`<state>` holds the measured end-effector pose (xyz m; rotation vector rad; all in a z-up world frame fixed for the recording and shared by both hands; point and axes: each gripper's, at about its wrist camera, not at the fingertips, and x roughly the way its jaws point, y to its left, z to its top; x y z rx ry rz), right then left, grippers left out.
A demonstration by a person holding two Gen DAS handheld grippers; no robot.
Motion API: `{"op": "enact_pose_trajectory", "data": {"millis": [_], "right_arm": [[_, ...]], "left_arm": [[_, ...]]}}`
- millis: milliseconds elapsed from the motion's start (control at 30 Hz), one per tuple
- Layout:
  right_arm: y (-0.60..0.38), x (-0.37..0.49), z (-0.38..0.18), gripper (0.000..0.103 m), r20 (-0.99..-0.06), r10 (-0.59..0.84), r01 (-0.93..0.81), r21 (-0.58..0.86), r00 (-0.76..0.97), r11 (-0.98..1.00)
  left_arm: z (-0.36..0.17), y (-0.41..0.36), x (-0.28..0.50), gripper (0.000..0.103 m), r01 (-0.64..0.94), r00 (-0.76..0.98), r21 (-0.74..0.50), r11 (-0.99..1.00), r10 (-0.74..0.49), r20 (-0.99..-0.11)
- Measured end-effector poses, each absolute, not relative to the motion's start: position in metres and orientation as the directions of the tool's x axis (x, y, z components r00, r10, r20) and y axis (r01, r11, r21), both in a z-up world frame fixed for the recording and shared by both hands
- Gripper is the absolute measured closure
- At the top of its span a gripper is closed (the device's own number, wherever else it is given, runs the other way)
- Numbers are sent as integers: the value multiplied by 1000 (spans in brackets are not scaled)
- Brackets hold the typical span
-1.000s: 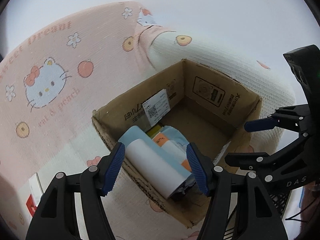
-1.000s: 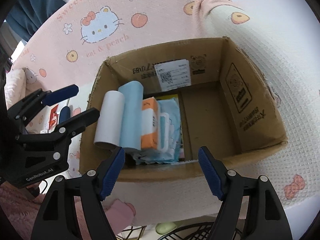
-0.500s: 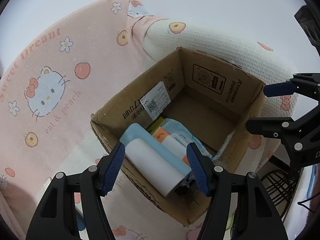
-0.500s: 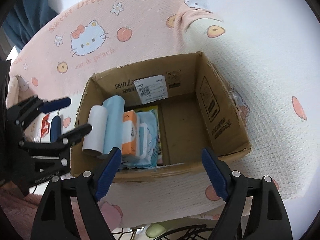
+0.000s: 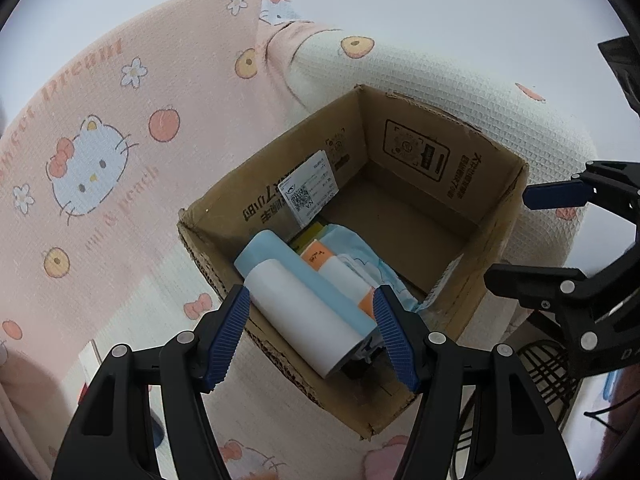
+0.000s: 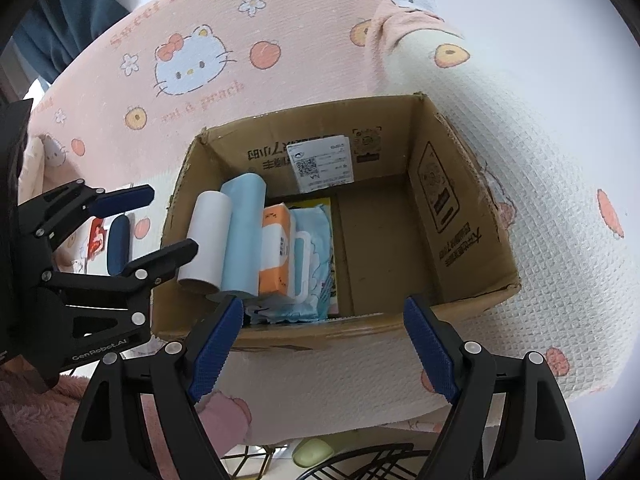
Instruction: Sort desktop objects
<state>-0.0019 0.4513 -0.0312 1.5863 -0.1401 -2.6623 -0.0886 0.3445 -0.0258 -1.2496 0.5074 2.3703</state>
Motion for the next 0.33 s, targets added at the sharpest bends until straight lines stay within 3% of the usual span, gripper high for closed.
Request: {"op": "enact_pose_trajectory", "data": {"millis": [333], "right_arm": [[446,-2,-29,21,-873,-88,1,99,-481,-995]], "left_arm": [[-19,352,-70,35,-564,-559,179,-807,213,-801]]}}
